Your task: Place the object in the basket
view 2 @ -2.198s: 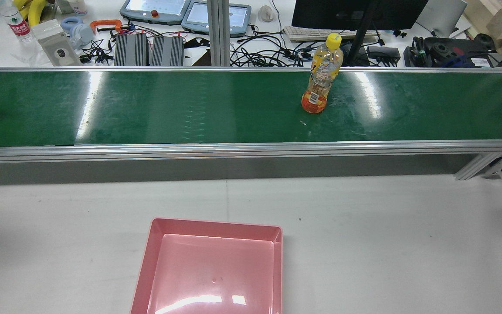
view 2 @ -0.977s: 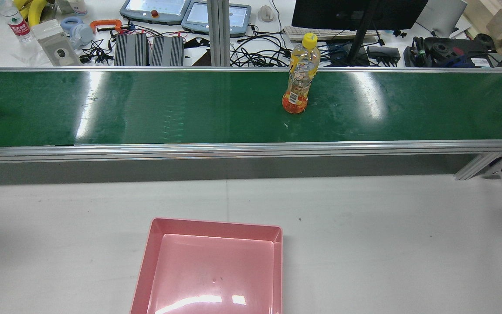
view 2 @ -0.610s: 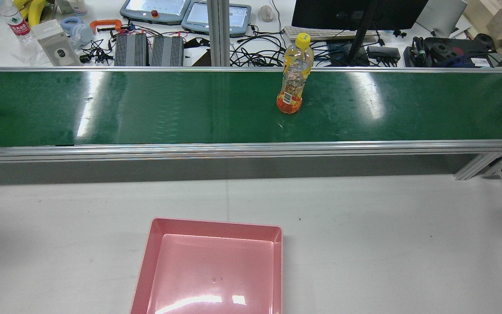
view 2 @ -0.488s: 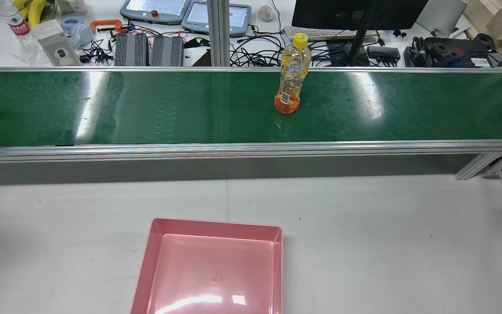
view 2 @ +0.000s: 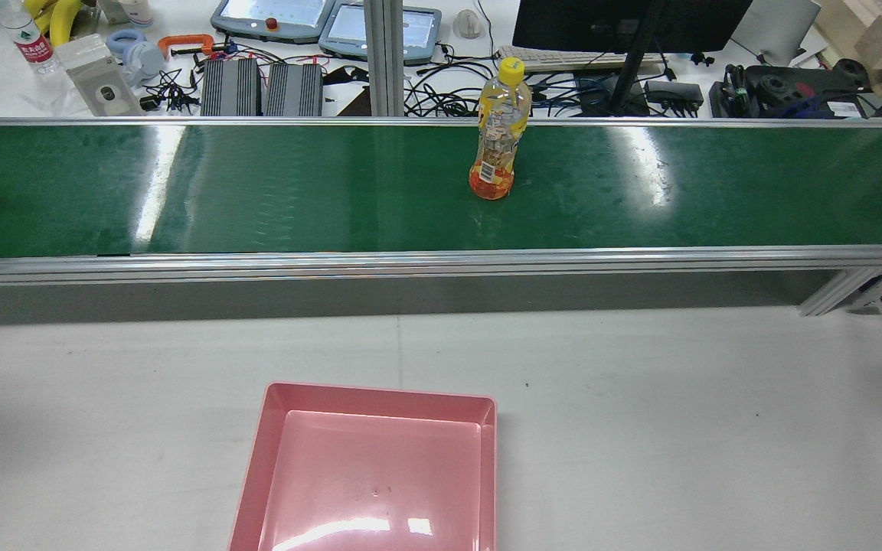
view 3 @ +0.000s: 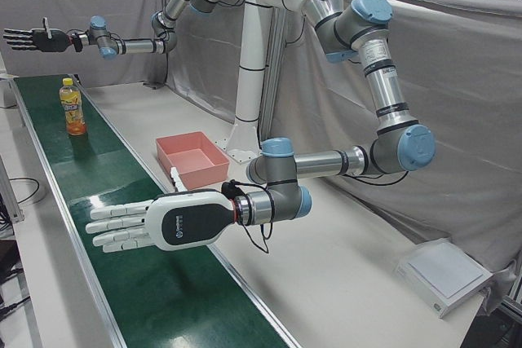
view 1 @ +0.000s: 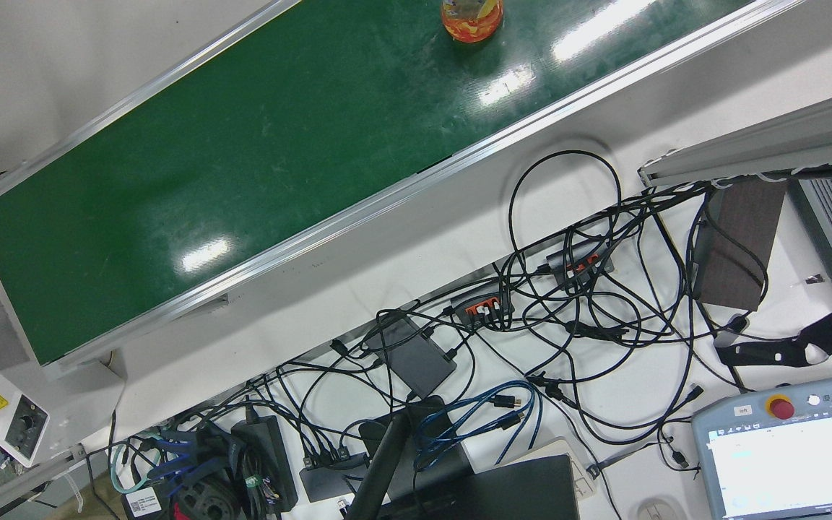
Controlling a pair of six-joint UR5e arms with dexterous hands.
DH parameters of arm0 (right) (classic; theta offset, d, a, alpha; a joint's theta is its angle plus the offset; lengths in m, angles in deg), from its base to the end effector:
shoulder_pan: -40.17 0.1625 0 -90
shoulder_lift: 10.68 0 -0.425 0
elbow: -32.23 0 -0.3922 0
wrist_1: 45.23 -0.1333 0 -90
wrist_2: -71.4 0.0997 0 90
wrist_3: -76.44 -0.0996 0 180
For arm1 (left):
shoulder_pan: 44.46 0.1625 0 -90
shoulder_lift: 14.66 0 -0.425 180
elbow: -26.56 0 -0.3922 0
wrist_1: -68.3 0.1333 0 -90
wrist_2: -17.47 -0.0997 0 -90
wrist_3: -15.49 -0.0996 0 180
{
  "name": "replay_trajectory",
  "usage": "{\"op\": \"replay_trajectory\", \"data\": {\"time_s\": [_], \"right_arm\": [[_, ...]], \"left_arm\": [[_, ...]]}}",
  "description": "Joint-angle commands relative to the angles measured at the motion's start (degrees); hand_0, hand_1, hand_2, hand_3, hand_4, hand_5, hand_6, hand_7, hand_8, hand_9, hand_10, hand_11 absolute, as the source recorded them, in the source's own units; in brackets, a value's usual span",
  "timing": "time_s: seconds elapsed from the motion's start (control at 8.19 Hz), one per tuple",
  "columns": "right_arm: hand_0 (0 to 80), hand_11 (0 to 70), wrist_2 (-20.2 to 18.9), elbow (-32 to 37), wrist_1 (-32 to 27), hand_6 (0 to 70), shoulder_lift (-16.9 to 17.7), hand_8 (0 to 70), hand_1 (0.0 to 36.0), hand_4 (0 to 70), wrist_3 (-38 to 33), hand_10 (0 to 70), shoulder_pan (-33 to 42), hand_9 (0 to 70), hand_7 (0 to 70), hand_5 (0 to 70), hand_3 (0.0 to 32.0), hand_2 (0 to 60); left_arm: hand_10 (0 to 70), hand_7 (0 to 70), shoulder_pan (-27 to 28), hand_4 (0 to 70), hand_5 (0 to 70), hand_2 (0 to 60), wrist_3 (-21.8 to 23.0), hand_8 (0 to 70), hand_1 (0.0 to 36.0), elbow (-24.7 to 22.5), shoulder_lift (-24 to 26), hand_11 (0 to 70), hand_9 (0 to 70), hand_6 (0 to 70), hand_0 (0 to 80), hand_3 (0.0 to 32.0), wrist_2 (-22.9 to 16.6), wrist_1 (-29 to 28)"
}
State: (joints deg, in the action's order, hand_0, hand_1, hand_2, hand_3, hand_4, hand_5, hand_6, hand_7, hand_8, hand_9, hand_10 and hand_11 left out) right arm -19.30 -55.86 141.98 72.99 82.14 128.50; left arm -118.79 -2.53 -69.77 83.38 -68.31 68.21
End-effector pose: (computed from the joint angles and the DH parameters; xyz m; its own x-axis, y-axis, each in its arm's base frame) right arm 0.1165 -0.5361 0.6591 -0.9941 0.0460 0.0986 -0.1006 -0.0443 -0.9939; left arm 0.0160 -0.5776 0.5577 -0.9523 -0.1165 -0.2821 0.2389 0.2907 -0.9265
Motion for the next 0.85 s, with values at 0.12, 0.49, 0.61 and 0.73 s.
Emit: {"op": "replay_trajectory", "data": {"time_s": [0.12,0.49,0.61,0.73], "right_arm": [[0.0,0.0,0.0,0.0,0.0,0.0,0.0,0.0,0.0,0.0,0.0,0.0,0.0,0.0,0.0,0.0,0.0,0.0],[0.0,0.0,0.0,0.0,0.0,0.0,0.0,0.0,0.0,0.0,0.0,0.0,0.0,0.0,0.0,0.0,0.0,0.0],[0.0,0.0,0.0,0.0,0.0,0.0,0.0,0.0,0.0,0.0,0.0,0.0,0.0,0.0,0.0,0.0,0.0,0.0],[0.0,0.0,0.0,0.0,0.0,0.0,0.0,0.0,0.0,0.0,0.0,0.0,0.0,0.0,0.0,0.0,0.0,0.0]], "left_arm": [[4.5,0.0,0.2,2.6,1.1,0.0,0.1,0.0,12.8,0.0,0.0,8.6,0.0,0.0,51.0,0.0,0.0,-0.1],[4.1,0.0,0.3,3.7,1.7,0.0,0.1,0.0,13.1,0.1,0.1,8.0,0.0,0.0,50.9,0.0,-0.1,0.0],[4.0,0.0,0.5,3.9,1.6,0.0,0.1,0.0,13.0,0.3,0.1,7.9,0.0,0.0,51.0,0.0,-0.1,0.0],[4.0,0.0,0.4,4.0,2.0,0.0,0.1,0.0,13.1,0.3,0.1,7.8,0.0,0.0,50.9,0.0,-0.1,0.0]]}}
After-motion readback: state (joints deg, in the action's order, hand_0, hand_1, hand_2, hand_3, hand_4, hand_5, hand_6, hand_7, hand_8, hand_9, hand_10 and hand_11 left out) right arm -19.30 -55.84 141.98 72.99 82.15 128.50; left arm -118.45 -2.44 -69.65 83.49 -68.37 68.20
